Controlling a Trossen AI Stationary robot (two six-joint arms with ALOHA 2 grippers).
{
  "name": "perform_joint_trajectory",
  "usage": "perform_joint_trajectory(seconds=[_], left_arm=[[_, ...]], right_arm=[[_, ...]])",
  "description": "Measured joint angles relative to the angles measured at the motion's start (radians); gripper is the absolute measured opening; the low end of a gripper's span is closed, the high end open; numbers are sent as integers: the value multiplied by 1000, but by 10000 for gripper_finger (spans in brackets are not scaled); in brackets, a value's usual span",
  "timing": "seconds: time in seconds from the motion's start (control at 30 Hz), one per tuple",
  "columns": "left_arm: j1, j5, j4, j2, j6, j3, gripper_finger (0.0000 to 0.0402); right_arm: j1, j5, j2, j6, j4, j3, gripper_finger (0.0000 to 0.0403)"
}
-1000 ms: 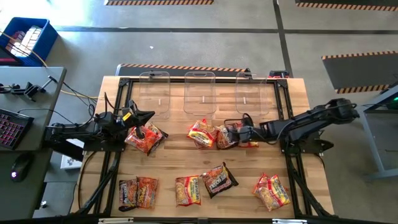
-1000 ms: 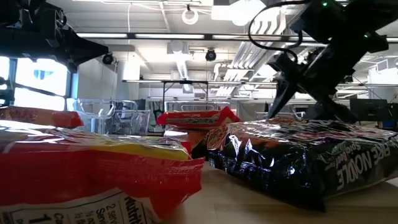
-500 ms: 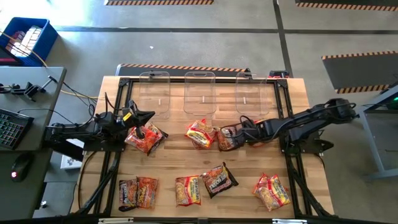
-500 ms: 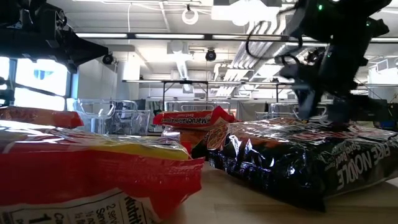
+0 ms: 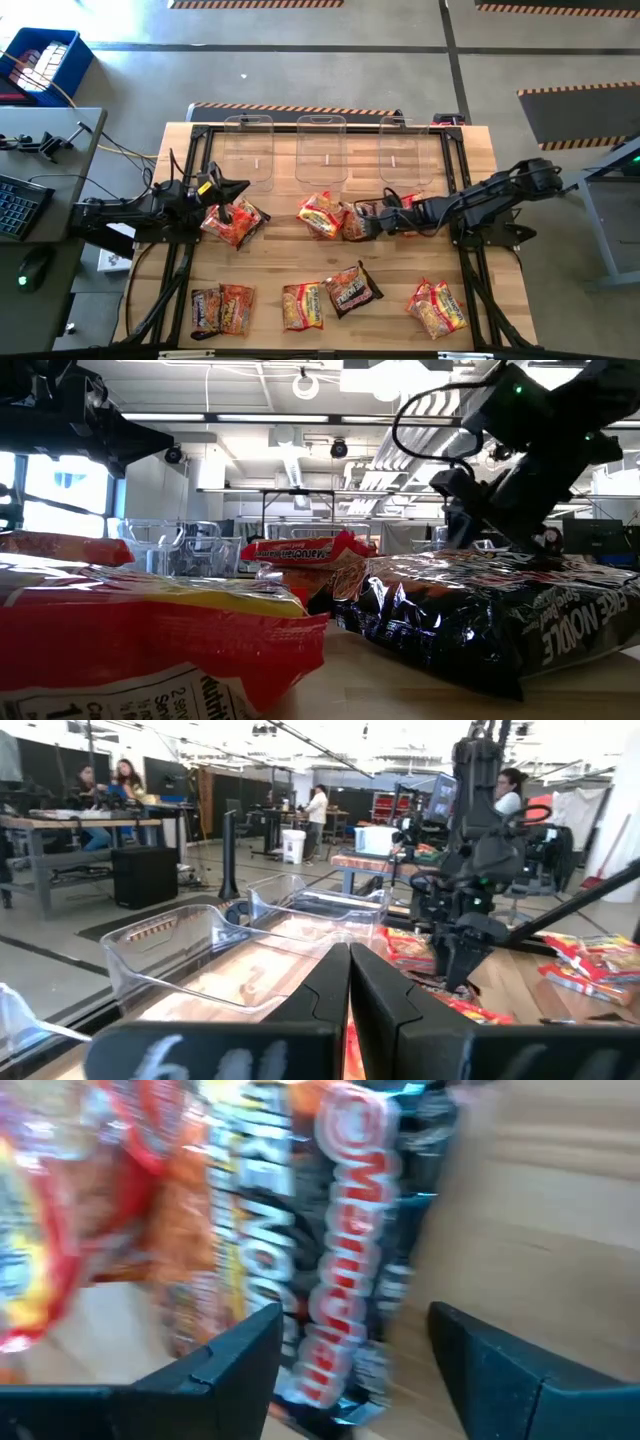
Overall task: Sort Maruchan noodles
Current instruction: Put the black noodle pack into the right transparent bin
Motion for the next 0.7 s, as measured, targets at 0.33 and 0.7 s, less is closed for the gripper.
perform_joint_trajectory(seconds=[0.33,0.7], left_arm=[[0,2,-2,0,0,0,3],[0,2,-4,0,0,0,3]], right_arm=[[0,74,19,-87,298,-24,250],[-23,71,118,18,330,-17,250]])
